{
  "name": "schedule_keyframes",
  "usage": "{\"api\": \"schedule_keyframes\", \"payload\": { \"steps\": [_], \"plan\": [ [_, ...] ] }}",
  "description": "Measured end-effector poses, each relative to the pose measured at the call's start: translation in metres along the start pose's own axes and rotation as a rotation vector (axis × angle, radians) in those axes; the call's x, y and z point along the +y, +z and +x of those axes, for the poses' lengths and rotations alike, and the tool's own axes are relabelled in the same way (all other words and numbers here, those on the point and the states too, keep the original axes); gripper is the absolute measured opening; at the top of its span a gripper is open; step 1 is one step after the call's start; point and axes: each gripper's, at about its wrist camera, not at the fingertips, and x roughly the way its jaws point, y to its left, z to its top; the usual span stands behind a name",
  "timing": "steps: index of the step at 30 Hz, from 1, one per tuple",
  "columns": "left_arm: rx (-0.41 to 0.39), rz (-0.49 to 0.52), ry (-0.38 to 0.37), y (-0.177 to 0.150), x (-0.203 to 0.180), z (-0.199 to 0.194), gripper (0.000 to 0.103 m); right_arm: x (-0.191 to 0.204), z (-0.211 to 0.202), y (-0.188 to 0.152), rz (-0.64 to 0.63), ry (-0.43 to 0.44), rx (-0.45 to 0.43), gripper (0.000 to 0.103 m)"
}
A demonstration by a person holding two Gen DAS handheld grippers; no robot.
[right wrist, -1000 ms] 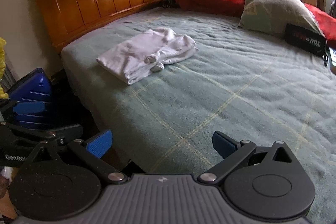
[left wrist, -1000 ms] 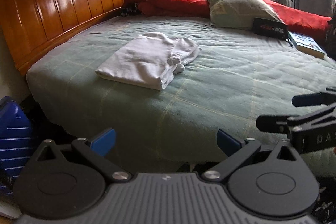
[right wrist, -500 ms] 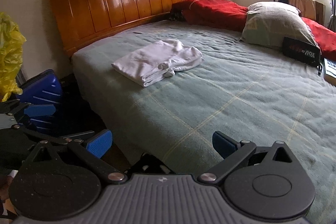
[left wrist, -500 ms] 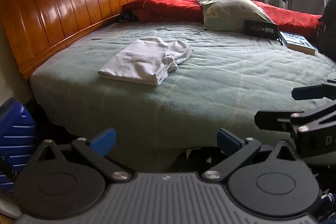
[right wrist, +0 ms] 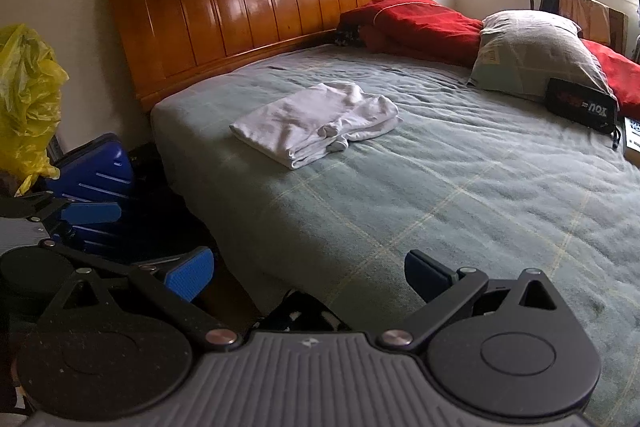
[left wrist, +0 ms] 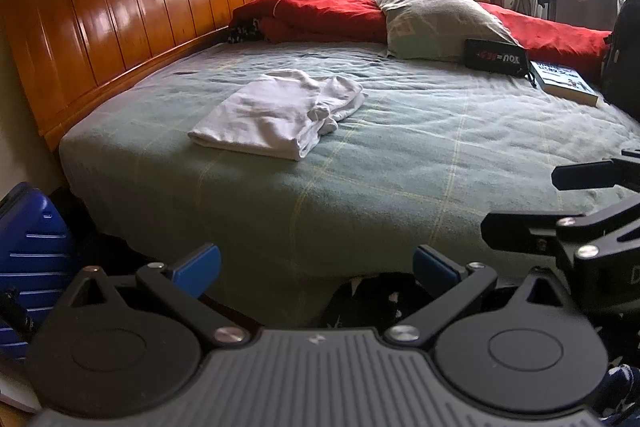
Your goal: Fold clothes
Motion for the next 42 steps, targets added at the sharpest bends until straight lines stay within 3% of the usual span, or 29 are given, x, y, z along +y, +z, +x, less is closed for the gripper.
{"api": "schedule_keyframes", "payload": {
  "steps": [42],
  "plan": [
    [0.009, 0.002, -0.003, -0.0023, -0.0043, -0.0020, 0.102, -0.0008, -0.0027, -0.0027, 0.012, -0.007, -0.006, 0.103]
  ]
}}
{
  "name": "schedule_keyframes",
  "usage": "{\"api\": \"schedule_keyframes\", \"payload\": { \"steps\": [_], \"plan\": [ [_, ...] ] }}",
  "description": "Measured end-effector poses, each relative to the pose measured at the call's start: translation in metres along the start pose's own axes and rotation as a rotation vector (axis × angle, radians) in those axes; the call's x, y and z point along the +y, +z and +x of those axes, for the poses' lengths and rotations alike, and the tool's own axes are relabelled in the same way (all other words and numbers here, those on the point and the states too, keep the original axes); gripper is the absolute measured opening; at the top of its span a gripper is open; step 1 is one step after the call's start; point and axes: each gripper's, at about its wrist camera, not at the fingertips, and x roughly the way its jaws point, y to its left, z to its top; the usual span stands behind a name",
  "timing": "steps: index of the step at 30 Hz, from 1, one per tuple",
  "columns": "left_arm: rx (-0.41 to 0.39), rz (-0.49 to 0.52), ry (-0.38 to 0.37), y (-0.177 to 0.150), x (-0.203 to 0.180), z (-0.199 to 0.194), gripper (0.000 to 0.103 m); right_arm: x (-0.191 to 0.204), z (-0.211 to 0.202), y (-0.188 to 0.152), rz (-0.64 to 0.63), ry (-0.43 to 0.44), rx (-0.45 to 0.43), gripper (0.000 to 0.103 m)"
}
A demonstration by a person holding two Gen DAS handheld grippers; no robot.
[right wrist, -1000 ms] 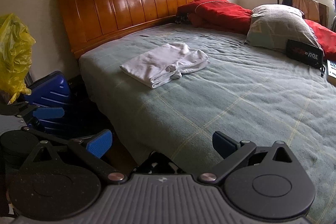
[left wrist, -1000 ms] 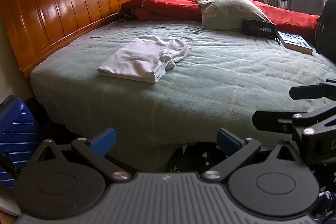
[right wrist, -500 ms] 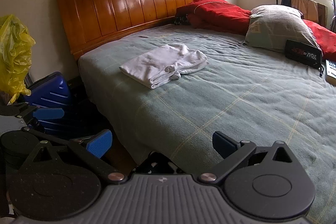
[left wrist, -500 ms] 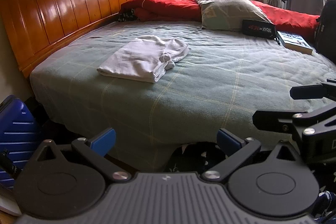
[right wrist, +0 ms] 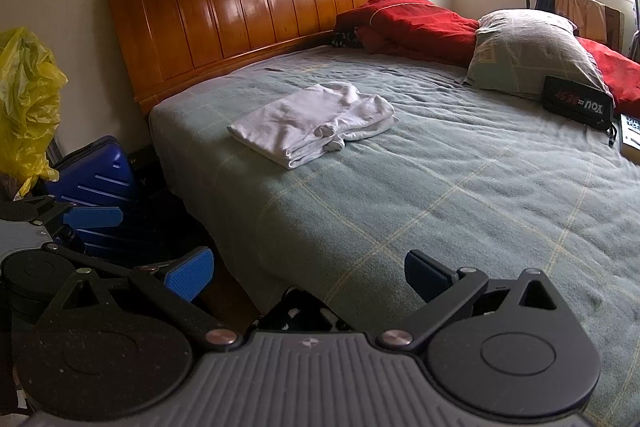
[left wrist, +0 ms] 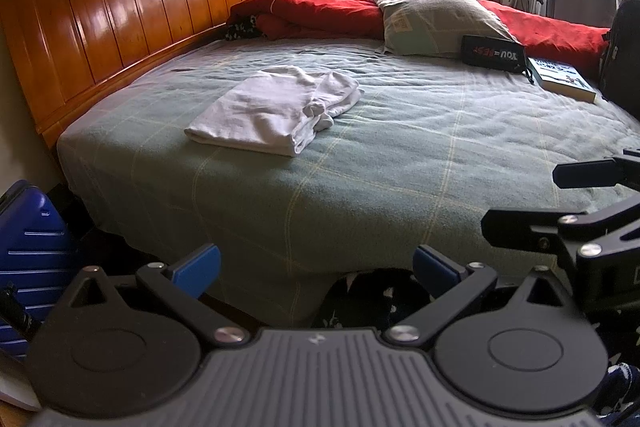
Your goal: Fold clothes
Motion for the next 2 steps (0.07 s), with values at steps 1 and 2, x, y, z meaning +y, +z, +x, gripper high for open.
{"api": "schedule_keyframes", "payload": {
  "steps": [1, 2],
  "plan": [
    [0.000, 0.000, 0.000, 0.0001, -0.0001, 0.0000, 0.102, 0.0002, 0.0001, 0.0003, 0.000, 0.000, 0.000, 0.103],
    [-0.001, 0.001, 0.001, 0.0001, -0.0002, 0.0000, 0.102, 0.0002, 0.0001, 0.0004, 0.001, 0.000, 0.000, 0.103]
  ]
}}
